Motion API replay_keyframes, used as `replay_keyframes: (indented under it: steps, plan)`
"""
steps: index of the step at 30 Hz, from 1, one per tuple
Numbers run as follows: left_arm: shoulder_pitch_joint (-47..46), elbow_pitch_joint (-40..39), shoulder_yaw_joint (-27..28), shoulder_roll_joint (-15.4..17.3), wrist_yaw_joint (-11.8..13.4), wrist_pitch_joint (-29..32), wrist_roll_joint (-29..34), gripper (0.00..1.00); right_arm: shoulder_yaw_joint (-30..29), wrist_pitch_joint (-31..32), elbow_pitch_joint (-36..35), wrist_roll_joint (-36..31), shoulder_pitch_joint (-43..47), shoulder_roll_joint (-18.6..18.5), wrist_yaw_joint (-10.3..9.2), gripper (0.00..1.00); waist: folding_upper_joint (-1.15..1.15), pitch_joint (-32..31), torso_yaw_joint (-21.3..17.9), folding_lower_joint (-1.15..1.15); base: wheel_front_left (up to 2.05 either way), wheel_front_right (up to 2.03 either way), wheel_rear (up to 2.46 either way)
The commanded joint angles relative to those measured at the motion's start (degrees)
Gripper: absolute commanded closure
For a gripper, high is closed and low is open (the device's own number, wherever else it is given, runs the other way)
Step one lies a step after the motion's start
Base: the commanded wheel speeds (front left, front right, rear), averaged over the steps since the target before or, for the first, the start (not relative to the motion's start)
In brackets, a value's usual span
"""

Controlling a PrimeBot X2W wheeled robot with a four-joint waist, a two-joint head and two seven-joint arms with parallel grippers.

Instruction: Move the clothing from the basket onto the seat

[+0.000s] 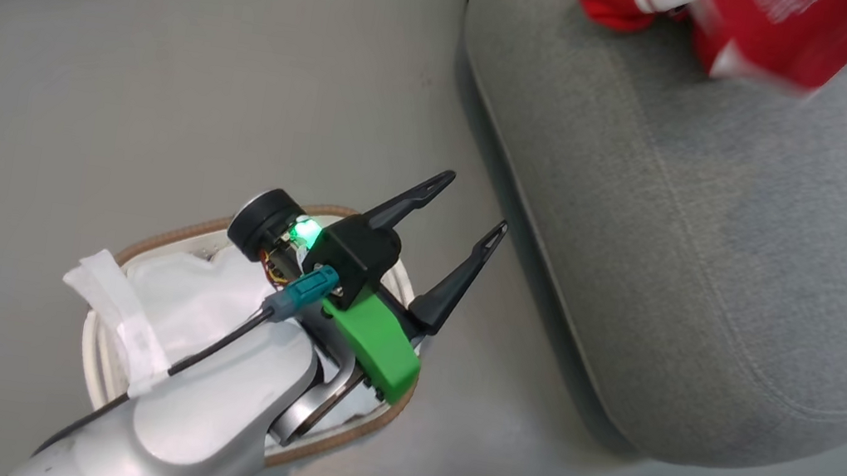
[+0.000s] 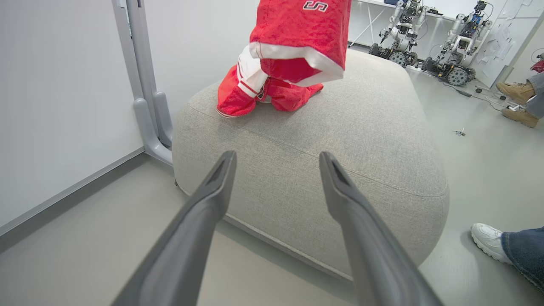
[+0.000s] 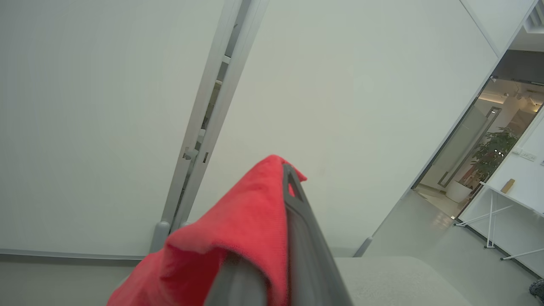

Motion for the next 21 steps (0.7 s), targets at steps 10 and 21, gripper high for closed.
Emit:
replay_keyframes:
  steps: [10, 21]
  plan:
    - [-4.74, -6.23, -1.05, 0.72, 0.89, 0.95, 3.57, 0.0, -7.86, 5.84, 13.54, -1.21, -12.59, -6.96, -0.08, 1.0, 0.0, 12.44, 10.62, 0.0, 0.0, 0.0, 0.0]
    - [-6.02, -8.22, -1.22, 2.3, 2.15, 1.99, 4.53, 0.0, -14.55, -2.67, 28.63, -4.4, -2.48, 0.05, -0.08, 0.97, 0.0, 15.82, 12.0, 0.0, 0.0, 0.0, 0.0]
